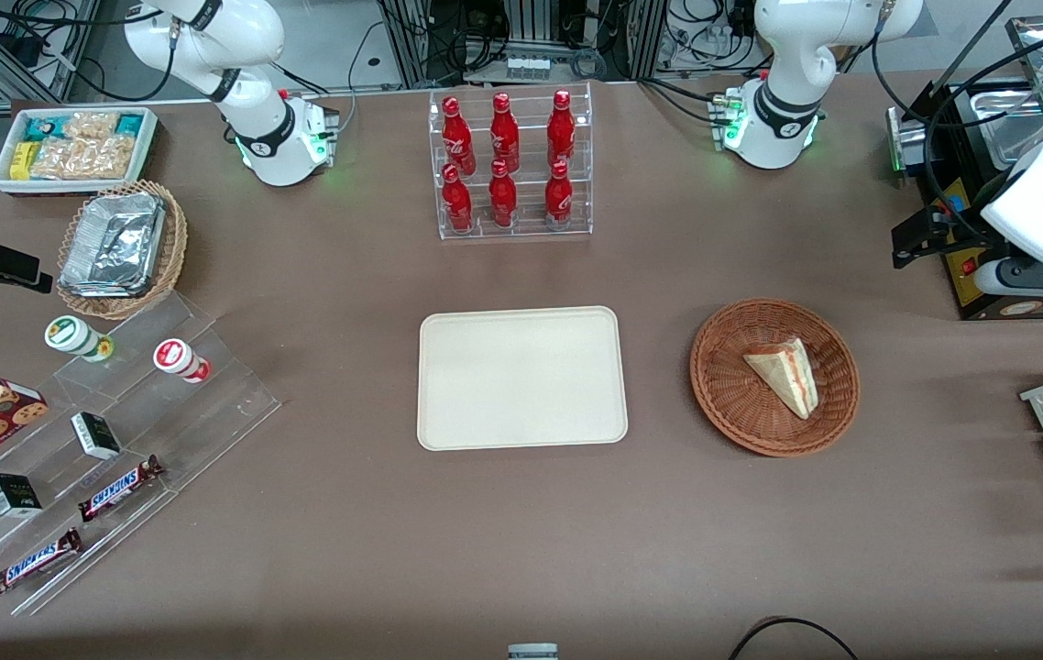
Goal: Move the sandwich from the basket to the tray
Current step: 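Move the left gripper over the wrapped sandwich in the wicker basket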
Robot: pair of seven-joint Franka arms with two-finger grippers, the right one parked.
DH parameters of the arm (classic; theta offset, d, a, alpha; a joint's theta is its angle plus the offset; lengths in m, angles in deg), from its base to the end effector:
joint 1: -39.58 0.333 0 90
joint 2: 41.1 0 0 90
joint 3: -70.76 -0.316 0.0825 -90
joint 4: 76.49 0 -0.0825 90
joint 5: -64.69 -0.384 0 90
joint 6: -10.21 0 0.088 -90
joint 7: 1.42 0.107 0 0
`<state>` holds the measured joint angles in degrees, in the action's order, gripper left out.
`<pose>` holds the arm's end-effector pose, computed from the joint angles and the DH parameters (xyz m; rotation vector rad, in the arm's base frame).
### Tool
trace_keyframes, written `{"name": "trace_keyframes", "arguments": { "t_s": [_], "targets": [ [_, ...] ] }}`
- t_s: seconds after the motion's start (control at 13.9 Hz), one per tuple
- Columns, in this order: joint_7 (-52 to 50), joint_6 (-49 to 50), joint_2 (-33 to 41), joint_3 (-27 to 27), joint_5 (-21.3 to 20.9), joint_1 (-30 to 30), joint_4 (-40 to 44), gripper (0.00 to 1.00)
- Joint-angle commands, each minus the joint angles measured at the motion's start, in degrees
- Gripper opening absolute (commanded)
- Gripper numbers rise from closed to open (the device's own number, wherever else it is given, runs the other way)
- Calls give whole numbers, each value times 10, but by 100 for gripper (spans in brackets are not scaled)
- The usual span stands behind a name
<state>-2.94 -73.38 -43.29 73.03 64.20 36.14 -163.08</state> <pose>0.5520 -0.0537 0.6218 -3.1237 0.1134 0.1406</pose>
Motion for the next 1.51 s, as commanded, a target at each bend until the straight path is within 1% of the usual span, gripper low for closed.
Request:
{"name": "trace_keyframes", "arguments": {
  "t_s": [0.0, 0.14, 0.29, 0.5, 0.65, 0.94, 1.23, 1.37, 1.44],
  "targets": [
    [-10, 16, -1, -5, 4, -9, 0, 100],
    [-2, 8, -2, -5, 6, -10, -20, 100],
    [-2, -34, -9, -4, 6, -11, -58, 100],
    [-2, -135, 3, -4, 6, -13, -153, 100],
    [-4, -188, 6, -4, 6, -13, -203, 100],
    [-14, -325, 15, -3, 4, -13, -311, 100],
    [-58, -451, 39, -4, 3, -13, -416, 100],
    [-108, -473, 34, -3, 3, -13, -429, 100],
    [-157, -478, 31, -3, 3, -14, -431, 100]
  ]
}}
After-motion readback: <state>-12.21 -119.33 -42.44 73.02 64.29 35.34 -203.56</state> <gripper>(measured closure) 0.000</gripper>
